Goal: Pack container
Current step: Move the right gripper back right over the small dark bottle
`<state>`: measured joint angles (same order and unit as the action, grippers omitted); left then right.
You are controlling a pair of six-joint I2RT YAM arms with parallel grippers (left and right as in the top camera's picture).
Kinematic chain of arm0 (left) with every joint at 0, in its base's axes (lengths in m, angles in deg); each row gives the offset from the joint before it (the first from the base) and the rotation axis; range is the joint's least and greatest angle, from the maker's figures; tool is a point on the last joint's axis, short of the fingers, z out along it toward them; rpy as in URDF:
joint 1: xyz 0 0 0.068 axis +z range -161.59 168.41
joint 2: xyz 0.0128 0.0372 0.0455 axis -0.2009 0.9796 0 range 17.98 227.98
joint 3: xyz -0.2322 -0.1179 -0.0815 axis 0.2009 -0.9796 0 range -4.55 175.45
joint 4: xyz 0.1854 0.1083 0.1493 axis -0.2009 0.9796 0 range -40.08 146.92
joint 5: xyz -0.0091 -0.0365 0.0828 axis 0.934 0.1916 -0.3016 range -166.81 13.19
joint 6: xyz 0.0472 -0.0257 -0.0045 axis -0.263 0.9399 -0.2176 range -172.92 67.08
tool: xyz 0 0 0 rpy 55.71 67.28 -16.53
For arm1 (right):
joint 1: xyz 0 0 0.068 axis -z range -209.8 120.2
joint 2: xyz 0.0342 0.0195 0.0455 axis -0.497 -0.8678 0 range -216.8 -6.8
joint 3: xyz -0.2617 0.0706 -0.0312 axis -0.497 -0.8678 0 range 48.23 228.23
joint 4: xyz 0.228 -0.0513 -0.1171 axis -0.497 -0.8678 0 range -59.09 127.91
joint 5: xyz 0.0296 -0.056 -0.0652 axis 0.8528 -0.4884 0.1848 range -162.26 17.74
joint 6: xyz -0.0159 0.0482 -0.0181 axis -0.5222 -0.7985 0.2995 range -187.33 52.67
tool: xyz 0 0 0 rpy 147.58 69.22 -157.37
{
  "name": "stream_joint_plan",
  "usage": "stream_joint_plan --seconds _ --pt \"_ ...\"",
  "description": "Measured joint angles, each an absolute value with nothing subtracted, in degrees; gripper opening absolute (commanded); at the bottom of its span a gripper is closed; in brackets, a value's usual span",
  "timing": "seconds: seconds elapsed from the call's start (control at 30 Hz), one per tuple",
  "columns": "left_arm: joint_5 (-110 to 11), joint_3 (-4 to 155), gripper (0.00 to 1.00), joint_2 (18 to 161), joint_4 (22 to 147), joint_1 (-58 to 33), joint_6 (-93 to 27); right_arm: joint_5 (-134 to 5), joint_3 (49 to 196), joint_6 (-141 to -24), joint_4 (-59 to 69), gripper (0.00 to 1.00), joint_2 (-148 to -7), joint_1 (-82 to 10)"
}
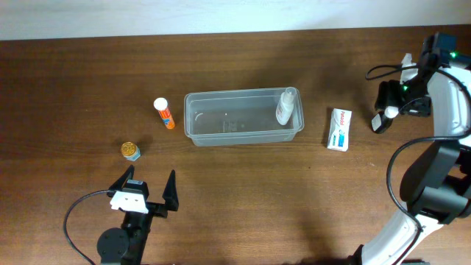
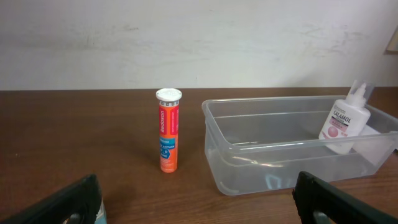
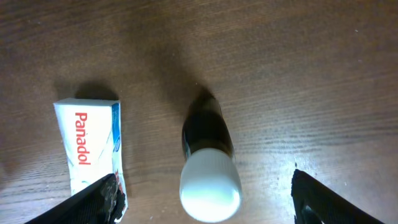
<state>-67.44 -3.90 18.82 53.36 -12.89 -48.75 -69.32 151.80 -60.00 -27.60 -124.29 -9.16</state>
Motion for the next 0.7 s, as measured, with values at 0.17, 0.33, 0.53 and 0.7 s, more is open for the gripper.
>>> stream_joint_plan --seconds 0.17,0.33,0.53,0.7 --pt "-67.42 -3.90 0.99 18.82 53.36 -12.89 -48.75 -69.12 151.80 -59.14 -27.56 0.81 -125.16 -9.16" --pt "-67.44 -3.90 0.99 18.82 53.36 -12.89 -48.75 -69.12 151.17 -58.47 -26.33 0.81 -125.40 -9.16" --pt "-67.44 -3.90 0.99 18.82 53.36 -12.89 -48.75 -69.12 149.00 -58.12 -24.67 0.79 -125.60 -9.16" --pt "-67.42 -3.90 0.99 18.82 53.36 -12.89 -48.75 -69.12 148.48 -58.12 -24.35 0.76 -125.91 -9.16"
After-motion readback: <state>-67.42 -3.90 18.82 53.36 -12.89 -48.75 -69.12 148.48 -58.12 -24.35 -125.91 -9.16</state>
